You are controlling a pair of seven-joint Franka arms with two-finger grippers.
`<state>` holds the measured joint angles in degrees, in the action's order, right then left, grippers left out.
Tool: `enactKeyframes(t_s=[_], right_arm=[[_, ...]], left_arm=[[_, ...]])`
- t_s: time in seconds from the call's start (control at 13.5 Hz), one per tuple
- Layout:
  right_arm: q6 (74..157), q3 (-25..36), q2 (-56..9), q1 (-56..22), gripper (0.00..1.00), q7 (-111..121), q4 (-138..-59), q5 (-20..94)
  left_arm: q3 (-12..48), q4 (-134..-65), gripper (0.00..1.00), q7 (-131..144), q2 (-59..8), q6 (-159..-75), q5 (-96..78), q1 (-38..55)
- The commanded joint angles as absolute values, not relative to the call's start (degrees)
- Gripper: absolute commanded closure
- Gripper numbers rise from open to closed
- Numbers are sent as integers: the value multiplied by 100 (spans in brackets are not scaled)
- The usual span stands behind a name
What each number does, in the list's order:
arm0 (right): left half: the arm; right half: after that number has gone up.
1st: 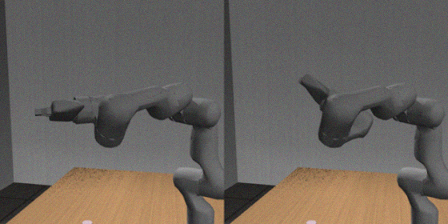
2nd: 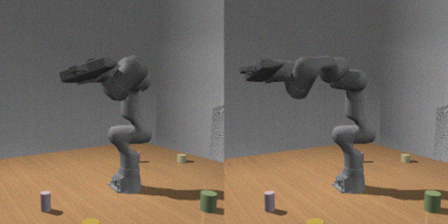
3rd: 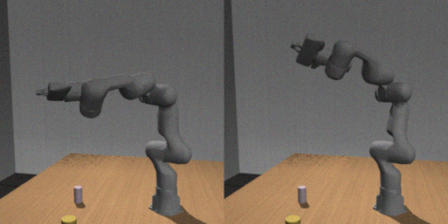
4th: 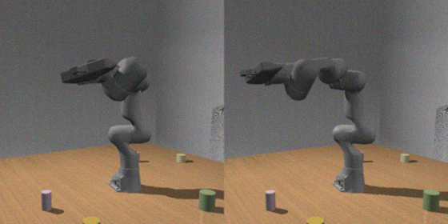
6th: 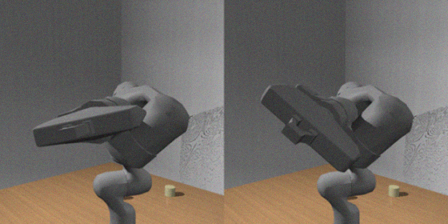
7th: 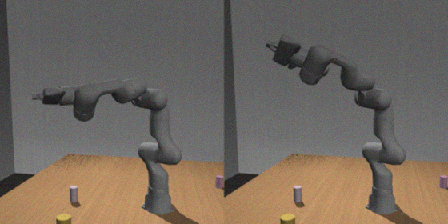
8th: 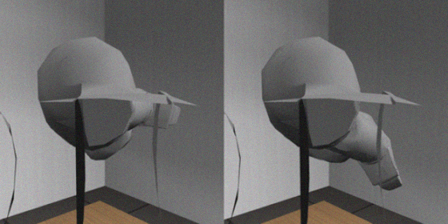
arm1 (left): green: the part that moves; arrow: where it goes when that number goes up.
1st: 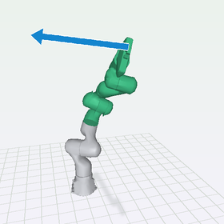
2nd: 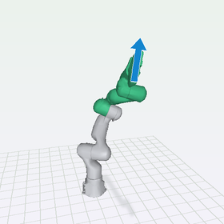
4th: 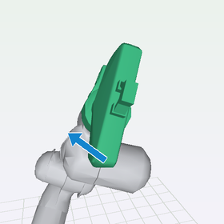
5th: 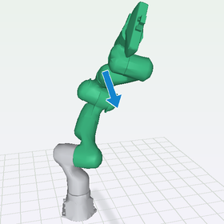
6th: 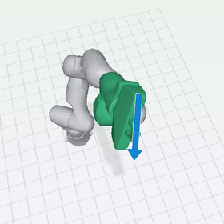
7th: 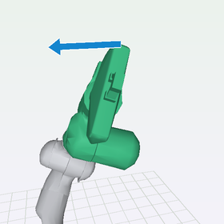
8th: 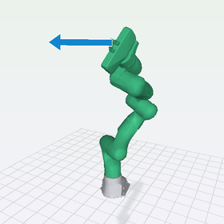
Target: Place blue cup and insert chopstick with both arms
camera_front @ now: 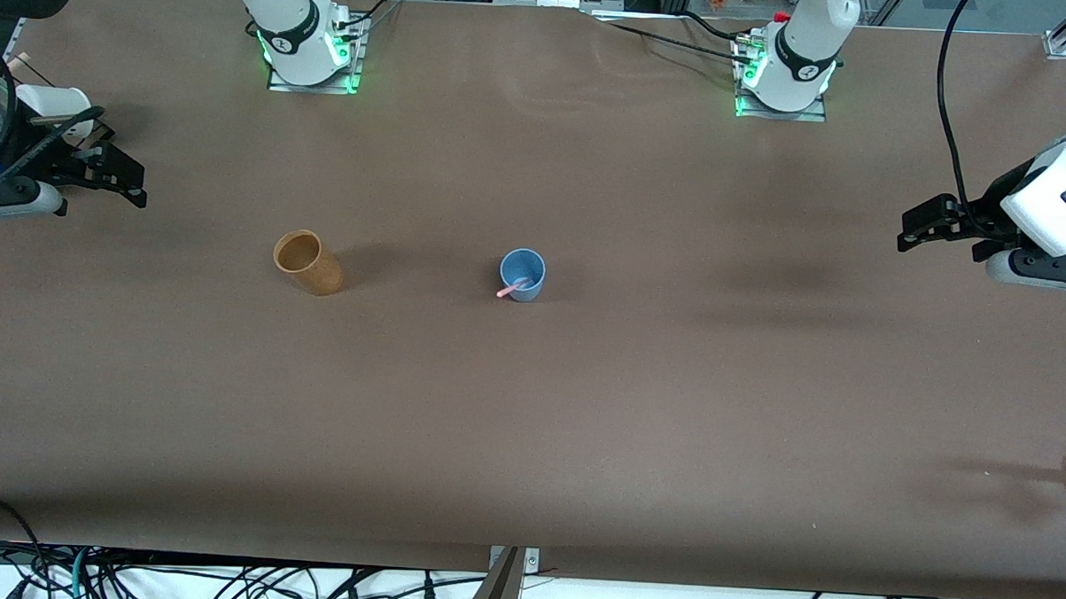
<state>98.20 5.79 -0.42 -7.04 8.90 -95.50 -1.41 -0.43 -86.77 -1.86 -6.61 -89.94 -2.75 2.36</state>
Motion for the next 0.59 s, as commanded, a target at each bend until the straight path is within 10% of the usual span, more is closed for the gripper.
enactKeyframes(t_s=[0.0, 0.52], right_arm=[[9791, 545, -35, -607, 0, 870, -9378, -150], [9756, 510, -44, -668, 0, 606, -9352, -220]], left_arm=[[-61, -8578, 0, -334, -712, -9000, -202, 229], [-53, -8429, 0, -308, -765, -9000, -176, 237]])
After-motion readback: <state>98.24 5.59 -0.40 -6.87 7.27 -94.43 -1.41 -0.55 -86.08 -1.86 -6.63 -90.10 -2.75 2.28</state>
